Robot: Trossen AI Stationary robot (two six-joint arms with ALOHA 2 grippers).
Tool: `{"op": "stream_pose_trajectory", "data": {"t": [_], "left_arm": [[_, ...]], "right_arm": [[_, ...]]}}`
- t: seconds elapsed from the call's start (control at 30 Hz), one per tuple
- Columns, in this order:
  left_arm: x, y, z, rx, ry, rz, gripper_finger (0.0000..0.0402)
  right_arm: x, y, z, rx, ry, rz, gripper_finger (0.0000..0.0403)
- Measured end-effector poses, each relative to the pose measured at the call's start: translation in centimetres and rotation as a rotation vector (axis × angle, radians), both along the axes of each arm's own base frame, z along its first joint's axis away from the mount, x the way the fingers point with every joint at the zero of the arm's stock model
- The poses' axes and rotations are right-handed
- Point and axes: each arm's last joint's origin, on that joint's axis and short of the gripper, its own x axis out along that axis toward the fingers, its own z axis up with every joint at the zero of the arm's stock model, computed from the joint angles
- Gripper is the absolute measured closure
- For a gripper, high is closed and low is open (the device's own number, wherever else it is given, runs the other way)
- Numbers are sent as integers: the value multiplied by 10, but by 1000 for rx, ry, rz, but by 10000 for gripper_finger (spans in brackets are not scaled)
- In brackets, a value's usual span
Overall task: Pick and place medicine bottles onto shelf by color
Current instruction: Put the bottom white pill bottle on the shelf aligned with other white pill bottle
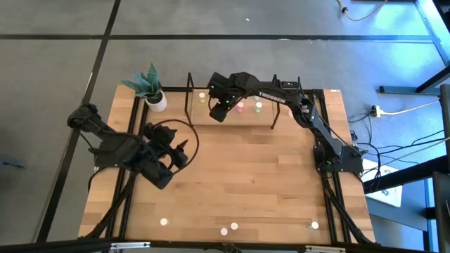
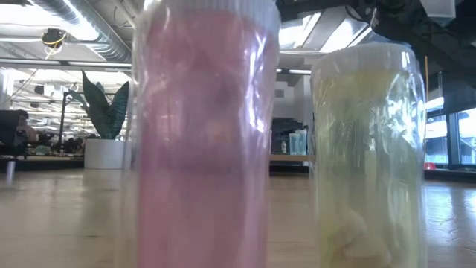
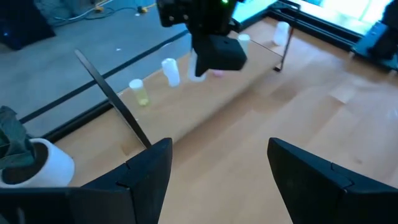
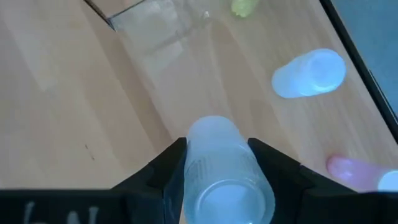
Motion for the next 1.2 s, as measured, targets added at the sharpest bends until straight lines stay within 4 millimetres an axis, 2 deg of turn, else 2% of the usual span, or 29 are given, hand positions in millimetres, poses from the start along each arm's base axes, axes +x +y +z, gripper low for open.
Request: {"op": "stream_pose_trajectory", "data": {"t": [0.27,1.2], "left_arm": [[5,8,-1,-31,8,37,145],[4,5,-5,-179,96,5,145]], "right_arm": [[0,0,-2,-9,8,35,245],[3,1,-1,-19,-11,-12,245]]}}
